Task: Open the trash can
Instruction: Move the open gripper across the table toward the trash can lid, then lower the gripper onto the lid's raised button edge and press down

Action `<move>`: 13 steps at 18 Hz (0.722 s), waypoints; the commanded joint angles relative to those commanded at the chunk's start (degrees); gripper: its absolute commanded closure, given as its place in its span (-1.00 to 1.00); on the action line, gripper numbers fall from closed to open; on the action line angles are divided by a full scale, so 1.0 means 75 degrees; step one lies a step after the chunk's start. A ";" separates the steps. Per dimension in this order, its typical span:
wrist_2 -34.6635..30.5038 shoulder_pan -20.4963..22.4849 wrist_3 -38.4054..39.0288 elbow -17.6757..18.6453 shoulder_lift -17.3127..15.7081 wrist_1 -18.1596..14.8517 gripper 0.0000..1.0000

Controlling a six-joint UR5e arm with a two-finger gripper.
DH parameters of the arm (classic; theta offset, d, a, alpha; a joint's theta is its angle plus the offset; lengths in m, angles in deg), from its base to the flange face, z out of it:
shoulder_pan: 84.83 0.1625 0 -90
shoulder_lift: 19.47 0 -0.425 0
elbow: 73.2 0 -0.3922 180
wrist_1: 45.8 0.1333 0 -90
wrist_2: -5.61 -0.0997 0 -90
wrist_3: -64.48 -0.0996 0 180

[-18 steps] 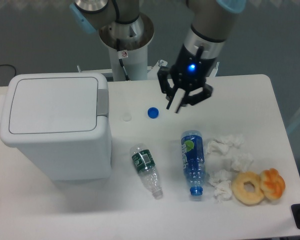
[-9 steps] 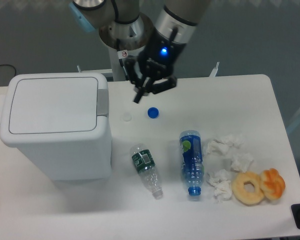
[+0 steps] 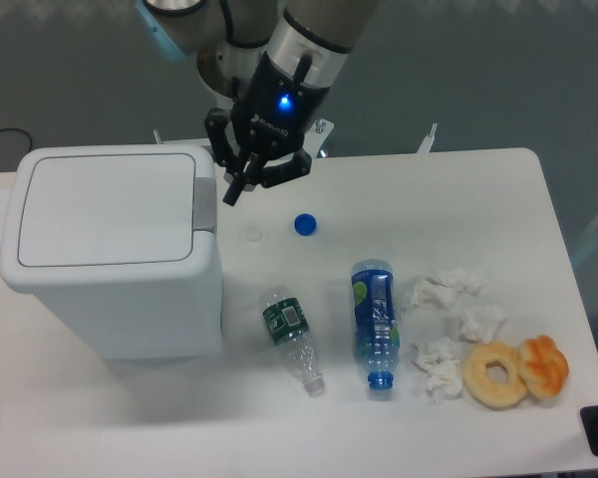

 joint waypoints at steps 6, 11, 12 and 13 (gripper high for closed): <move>0.0000 -0.0047 0.0036 0.0094 0.0047 0.0188 1.00; -0.0012 -0.0047 0.0024 0.0106 0.0105 0.0189 1.00; -0.0012 -0.0047 0.0012 0.0094 0.0105 0.0189 1.00; -0.0012 -0.0047 0.0012 0.0106 0.0105 0.0200 1.00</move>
